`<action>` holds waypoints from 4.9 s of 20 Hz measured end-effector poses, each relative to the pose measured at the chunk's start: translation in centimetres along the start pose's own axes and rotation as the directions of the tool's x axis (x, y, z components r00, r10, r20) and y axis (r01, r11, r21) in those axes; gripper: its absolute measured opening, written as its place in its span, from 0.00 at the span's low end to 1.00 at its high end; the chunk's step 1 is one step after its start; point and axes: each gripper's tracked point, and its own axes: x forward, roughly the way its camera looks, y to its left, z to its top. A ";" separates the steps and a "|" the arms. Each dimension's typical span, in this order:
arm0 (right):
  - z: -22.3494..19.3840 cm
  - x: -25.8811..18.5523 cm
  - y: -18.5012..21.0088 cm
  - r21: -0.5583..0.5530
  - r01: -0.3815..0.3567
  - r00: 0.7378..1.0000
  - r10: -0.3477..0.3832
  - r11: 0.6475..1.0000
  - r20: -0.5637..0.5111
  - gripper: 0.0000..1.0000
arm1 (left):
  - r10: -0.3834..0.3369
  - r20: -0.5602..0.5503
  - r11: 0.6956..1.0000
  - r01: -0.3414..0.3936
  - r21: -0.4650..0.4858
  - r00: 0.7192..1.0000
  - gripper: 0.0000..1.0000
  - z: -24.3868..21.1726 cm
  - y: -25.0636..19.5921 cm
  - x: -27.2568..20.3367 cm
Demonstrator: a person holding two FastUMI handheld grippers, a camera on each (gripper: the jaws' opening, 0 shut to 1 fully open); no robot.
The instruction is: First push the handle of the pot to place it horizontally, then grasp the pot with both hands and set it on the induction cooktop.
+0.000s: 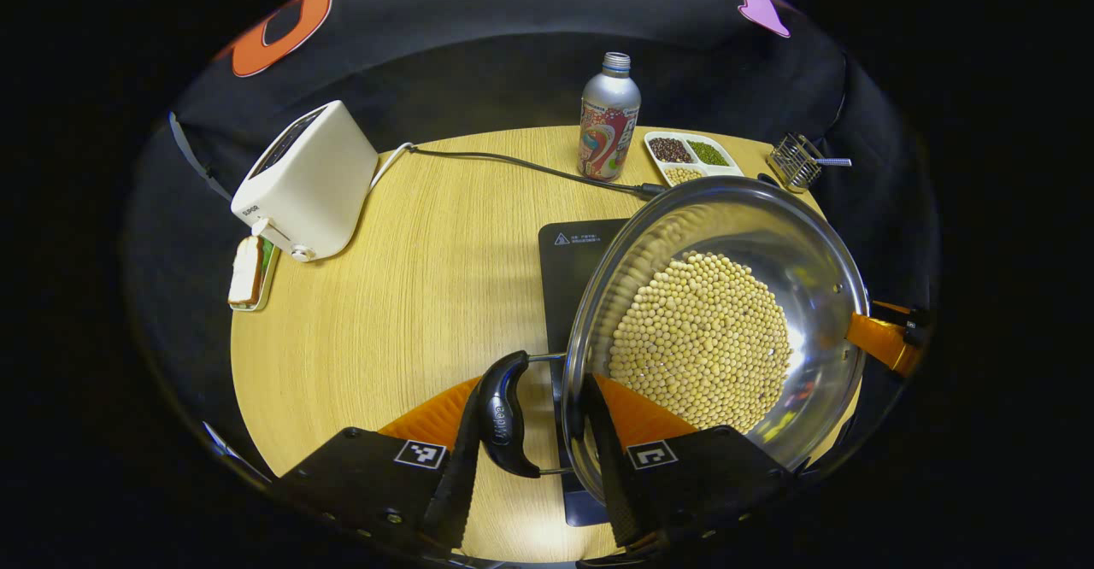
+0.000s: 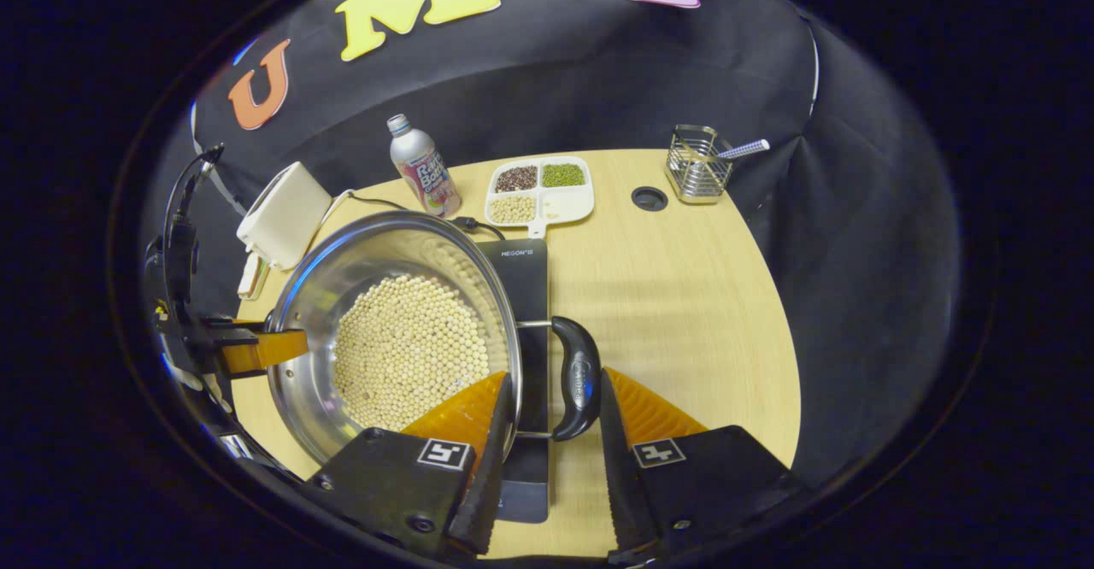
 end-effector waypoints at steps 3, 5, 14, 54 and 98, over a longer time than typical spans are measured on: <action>0.1 1.0 0.0 -0.004 -0.004 1.000 0.004 1.000 -0.010 0.53 | -0.001 -0.009 1.000 0.001 0.002 1.000 0.62 0.0 -0.2 0.7; 0.1 1.4 -0.1 0.000 -0.020 1.000 0.020 1.000 -0.006 0.53 | 0.006 -0.002 1.000 -0.006 0.014 1.000 0.62 0.2 -0.2 0.9; 0.2 1.5 -0.2 -0.037 -0.071 0.997 0.072 0.997 0.019 0.54 | 0.012 0.022 1.000 -0.012 0.002 1.000 0.62 -0.1 -0.3 1.0; 0.4 -4.0 -1.3 -0.060 -0.018 0.966 0.033 0.998 0.256 0.77 | 0.078 0.421 0.997 -0.081 -0.010 0.904 0.97 2.4 0.8 -6.8; -15.5 -53.0 -3.6 -0.070 0.015 0.517 0.052 0.997 0.854 0.98 | 0.084 0.905 0.995 0.014 -0.098 0.417 0.95 -19.4 -5.9 -51.7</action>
